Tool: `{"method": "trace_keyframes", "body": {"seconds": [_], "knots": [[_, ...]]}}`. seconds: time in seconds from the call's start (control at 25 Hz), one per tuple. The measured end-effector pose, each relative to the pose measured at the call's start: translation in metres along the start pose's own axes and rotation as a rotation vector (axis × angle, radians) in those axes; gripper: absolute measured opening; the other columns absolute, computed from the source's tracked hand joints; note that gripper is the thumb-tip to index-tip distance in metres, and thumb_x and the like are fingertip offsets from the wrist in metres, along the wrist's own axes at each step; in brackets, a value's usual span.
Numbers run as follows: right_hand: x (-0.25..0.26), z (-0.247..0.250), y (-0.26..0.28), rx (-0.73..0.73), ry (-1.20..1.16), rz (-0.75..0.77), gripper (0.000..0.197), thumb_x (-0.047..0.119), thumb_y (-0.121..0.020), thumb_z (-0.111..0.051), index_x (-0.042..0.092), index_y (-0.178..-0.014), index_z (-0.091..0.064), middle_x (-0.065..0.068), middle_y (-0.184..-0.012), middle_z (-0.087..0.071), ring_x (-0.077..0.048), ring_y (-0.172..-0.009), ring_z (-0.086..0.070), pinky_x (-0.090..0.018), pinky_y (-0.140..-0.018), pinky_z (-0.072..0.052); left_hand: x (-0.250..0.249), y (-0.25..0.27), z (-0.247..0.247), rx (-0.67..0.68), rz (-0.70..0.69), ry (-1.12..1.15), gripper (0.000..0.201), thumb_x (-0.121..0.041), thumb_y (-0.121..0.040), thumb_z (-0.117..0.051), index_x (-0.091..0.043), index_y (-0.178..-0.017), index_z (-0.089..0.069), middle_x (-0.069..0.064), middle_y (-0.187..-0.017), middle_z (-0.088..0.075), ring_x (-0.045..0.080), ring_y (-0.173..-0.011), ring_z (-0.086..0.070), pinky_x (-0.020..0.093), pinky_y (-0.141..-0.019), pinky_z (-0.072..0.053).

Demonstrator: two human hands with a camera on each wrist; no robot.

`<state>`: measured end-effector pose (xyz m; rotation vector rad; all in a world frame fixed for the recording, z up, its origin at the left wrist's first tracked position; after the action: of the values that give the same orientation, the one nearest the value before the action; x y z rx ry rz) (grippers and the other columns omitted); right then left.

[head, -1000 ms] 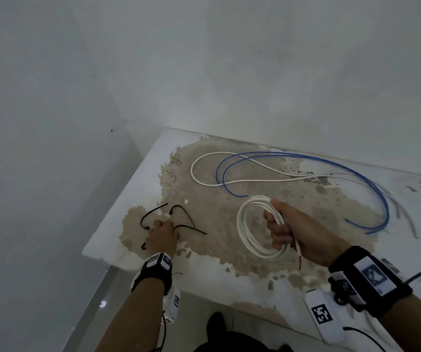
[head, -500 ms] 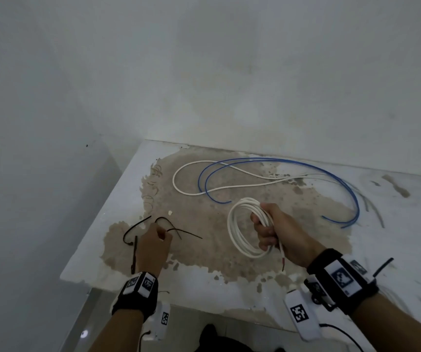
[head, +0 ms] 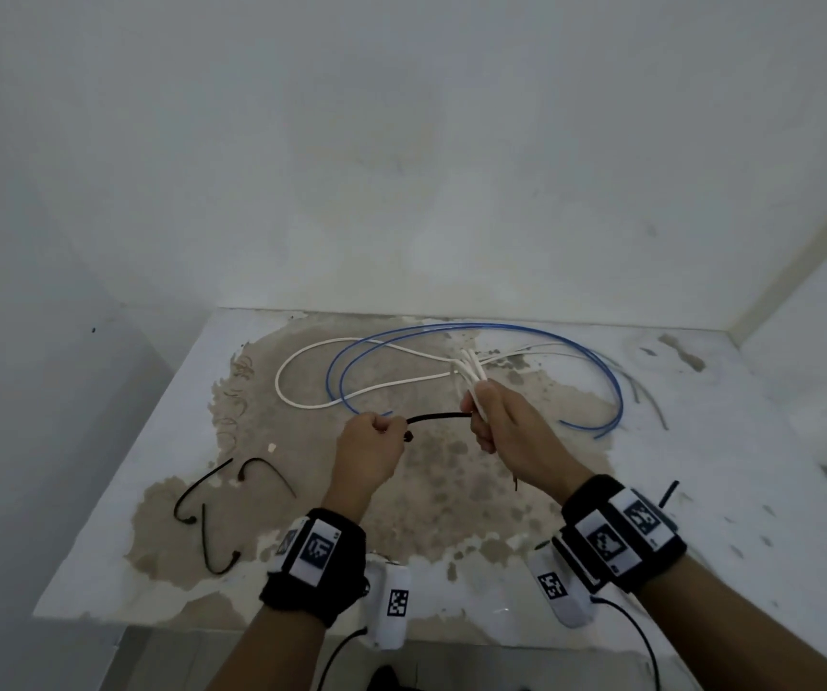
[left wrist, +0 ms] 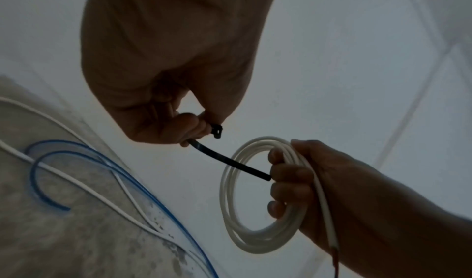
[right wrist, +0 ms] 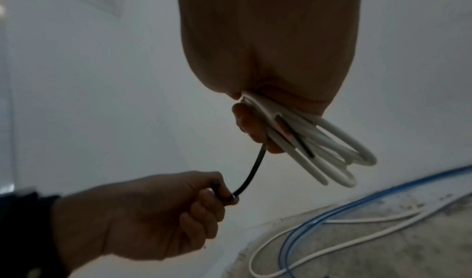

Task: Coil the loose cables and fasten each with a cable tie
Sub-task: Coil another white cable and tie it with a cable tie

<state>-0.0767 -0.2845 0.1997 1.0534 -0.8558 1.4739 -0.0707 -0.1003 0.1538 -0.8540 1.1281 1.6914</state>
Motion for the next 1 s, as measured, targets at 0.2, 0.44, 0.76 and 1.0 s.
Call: {"method": "trace_keyframes", "body": {"seconds": [0.2,0.44,0.76,1.0], "knots": [[-0.002,0.017,0.019,-0.019,0.511,0.207,0.031,0.032,-0.108,-0.032,0.015,-0.097,-0.056,0.010,-0.057,-0.042,-0.008,-0.051,-0.045,-0.026,-0.052,-0.027,-0.024,0.010,-0.025,0.116,0.162,0.224,0.022,-0.014,-0.095,-0.052,-0.004,-0.078,-0.062,0.004,-0.058,-0.049,0.014,-0.048,-0.042,0.023,-0.043,-0.038],[-0.015,0.032,0.022,-0.102,0.396,0.125,0.033,0.038,-0.108,-0.029,0.028,-0.088,-0.054,0.008,-0.059,-0.042,-0.007,-0.054,-0.043,-0.026,-0.056,-0.029,-0.060,0.029,-0.051,0.407,0.151,0.223,0.013,-0.010,-0.093,-0.056,-0.005,-0.085,-0.063,0.001,-0.056,-0.048,0.009,-0.043,-0.042,0.018,-0.040,-0.039],[-0.019,0.038,0.016,-0.242,0.112,0.091,0.020,0.035,-0.107,-0.034,0.021,-0.116,-0.045,0.005,-0.053,-0.040,-0.010,-0.044,-0.034,-0.030,-0.049,-0.028,-0.077,0.033,-0.066,0.437,0.068,0.202,0.012,-0.018,-0.096,-0.056,-0.008,-0.093,-0.061,0.005,-0.064,-0.062,0.010,-0.048,-0.056,0.021,-0.050,-0.051],[-0.025,0.044,0.010,-0.457,0.107,0.151,0.017,0.034,-0.106,-0.040,0.024,-0.105,-0.053,-0.001,-0.071,-0.063,-0.017,-0.062,-0.059,-0.040,-0.060,-0.048,-0.089,0.040,-0.071,0.341,-0.209,0.313,0.015,-0.013,-0.093,-0.062,-0.004,-0.105,-0.063,0.011,-0.080,-0.071,0.016,-0.069,-0.069,0.024,-0.064,-0.057]]}}
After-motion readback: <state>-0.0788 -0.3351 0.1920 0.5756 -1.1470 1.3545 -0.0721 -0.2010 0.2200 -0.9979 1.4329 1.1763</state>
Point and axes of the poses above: each hand's wrist, its own y-axis away from the middle knuckle, its own z-axis out of the back of the hand, x = y × z, the point moved 4 cm from there along -y, towards the middle knuckle
